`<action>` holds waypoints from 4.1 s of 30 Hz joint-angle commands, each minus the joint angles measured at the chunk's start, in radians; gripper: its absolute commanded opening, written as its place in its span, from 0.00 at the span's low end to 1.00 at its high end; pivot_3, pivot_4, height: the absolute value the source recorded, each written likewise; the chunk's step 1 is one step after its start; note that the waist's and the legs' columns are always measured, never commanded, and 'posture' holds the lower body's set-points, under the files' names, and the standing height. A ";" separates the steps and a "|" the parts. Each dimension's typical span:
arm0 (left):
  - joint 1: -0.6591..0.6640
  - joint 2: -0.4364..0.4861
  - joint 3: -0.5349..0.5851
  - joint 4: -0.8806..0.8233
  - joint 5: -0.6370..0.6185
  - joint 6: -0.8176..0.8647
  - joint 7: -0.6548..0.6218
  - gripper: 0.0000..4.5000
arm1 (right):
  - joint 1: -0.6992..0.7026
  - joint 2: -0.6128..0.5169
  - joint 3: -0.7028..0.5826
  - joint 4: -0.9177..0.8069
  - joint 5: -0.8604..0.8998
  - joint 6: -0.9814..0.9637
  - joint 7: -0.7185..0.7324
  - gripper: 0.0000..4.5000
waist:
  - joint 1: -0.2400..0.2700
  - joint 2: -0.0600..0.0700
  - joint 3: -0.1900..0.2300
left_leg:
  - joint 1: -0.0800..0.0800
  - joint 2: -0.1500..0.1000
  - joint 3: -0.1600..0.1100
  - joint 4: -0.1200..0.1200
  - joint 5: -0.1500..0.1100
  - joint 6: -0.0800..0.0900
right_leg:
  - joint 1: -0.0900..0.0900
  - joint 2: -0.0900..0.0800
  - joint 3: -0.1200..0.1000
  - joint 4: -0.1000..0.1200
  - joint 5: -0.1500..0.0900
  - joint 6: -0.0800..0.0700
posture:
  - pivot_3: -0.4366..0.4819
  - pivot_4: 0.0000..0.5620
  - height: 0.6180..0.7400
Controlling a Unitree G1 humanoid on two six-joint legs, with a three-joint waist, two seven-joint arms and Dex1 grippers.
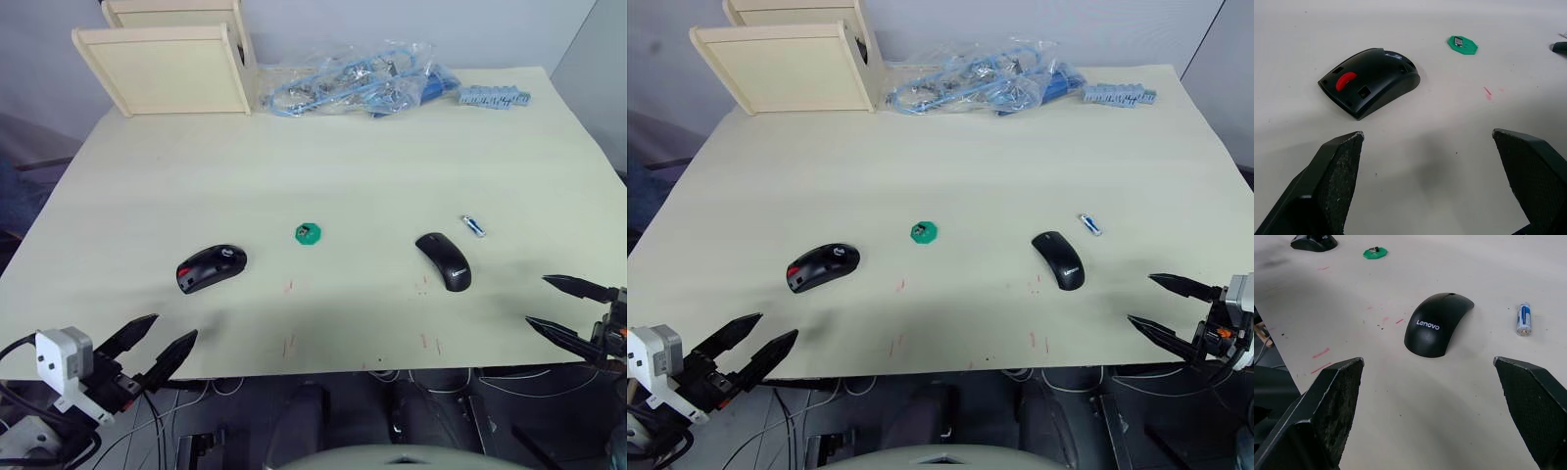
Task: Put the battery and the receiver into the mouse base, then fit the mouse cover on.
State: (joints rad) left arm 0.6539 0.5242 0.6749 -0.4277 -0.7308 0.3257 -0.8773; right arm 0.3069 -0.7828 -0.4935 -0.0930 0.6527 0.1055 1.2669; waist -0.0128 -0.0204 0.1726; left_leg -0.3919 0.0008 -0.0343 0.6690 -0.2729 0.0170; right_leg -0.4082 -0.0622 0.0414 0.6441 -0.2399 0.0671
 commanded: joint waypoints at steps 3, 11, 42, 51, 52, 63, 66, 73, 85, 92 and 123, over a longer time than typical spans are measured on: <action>-0.025 0.082 0.053 0.015 -0.049 0.014 -0.071 1.00 | -0.048 0.031 0.017 -0.135 0.060 0.033 -0.047 0.99 | -0.001 0.000 0.000 | 0.000 0.000 0.000 0.000 0.000 0.000 | 0.000 0.000 0.000 0.000 0.000 0.000 | 0.48 0.27 1.00; -0.170 0.270 0.101 0.230 -0.091 0.019 -0.289 1.00 | -0.108 0.066 0.085 -0.331 0.143 0.101 -0.093 0.99 | 0.001 0.000 0.000 | 0.001 0.001 -0.001 0.000 0.000 0.000 | 0.000 0.003 0.000 0.002 0.002 0.002 | 0.48 0.27 1.00; -1.110 0.523 -0.558 1.194 0.262 -0.326 -0.737 1.00 | 0.127 0.178 -0.013 -0.306 0.133 -0.136 0.105 0.99 | 0.000 -0.003 -0.001 | 0.003 0.002 0.000 0.001 0.000 0.000 | -0.001 0.008 0.002 0.008 0.004 -0.001 | 0.48 0.27 1.00; -1.177 0.520 -0.704 1.262 0.286 -0.416 -0.737 1.00 | 0.101 0.171 0.006 -0.329 0.141 -0.127 0.102 0.99 | -0.002 -0.003 -0.001 | 0.003 0.002 0.000 0.001 0.000 0.000 | -0.001 0.008 0.002 0.010 0.003 -0.001 | 0.48 0.27 1.00; -1.180 0.519 -0.712 1.270 0.292 -0.423 -0.737 1.00 | 0.101 0.173 0.009 -0.333 0.139 -0.127 0.097 0.99 | -0.002 -0.003 -0.001 | 0.003 0.002 0.000 0.001 0.000 0.000 | -0.002 0.008 0.002 0.010 0.003 -0.001 | 0.48 0.27 1.00; -1.261 0.470 -0.709 1.366 0.422 -0.482 -0.732 1.00 | 0.115 0.181 0.024 -0.369 0.132 -0.121 0.046 0.99 | 0.001 -0.003 -0.001 | 0.002 0.001 0.000 0.002 0.000 0.000 | -0.002 0.008 0.002 0.010 0.003 -0.001 | 0.48 0.27 1.00; -1.261 0.457 -0.709 1.344 0.451 -0.482 -0.726 1.00 | 0.121 0.180 0.025 -0.374 0.132 -0.123 0.039 0.99 | -0.001 -0.003 -0.001 | 0.001 0.001 0.000 0.002 0.000 0.000 | -0.003 0.008 0.002 0.010 0.003 -0.001 | 0.48 0.27 1.00; -1.249 0.435 -0.702 1.280 0.492 -0.465 -0.696 1.00 | 0.141 0.179 0.023 -0.389 0.135 -0.125 0.024 0.99 | -0.001 -0.003 -0.001 | 0.001 0.001 0.000 0.002 0.000 0.000 | -0.003 0.008 0.002 0.011 0.003 -0.001 | 0.48 0.27 1.00; -1.254 0.444 -0.689 1.324 0.542 -0.526 -0.706 0.66 | 0.137 0.177 0.035 -0.387 0.132 -0.125 0.015 1.00 | -0.001 -0.003 -0.001 | 0.001 0.001 0.000 0.002 0.000 0.000 | -0.003 0.008 0.002 0.011 0.003 -0.001 | 0.48 0.27 1.00; -1.164 0.509 -0.643 1.095 0.418 -0.381 -0.737 0.66 | 0.118 0.167 0.040 -0.372 0.135 -0.114 0.017 1.00 | -0.003 -0.003 -0.001 | 0.001 0.002 -0.001 0.002 0.000 0.000 | -0.004 0.008 0.002 0.011 0.003 -0.001 | 0.48 0.27 1.00; -1.228 0.411 -1.034 -0.121 0.441 0.522 -0.264 0.66 | 0.101 0.062 -0.052 -0.313 0.179 -0.035 0.082 1.00 | -0.001 -0.002 0.000 | 0.000 0.002 -0.001 0.004 0.000 0.000 | -0.003 0.009 0.003 0.012 0.003 -0.001 | 0.48 0.27 1.00</action>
State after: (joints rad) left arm -0.5610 0.9305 -0.3661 -0.5118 -0.3041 0.8437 -1.1515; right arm 0.4007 -0.7130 -0.5120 -0.3767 0.8068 0.0655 1.3455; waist -0.0142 -0.0225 0.1723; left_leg -0.3911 0.0027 -0.0346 0.6726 -0.2730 0.0169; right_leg -0.4116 -0.0528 0.0447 0.6562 -0.2369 0.0661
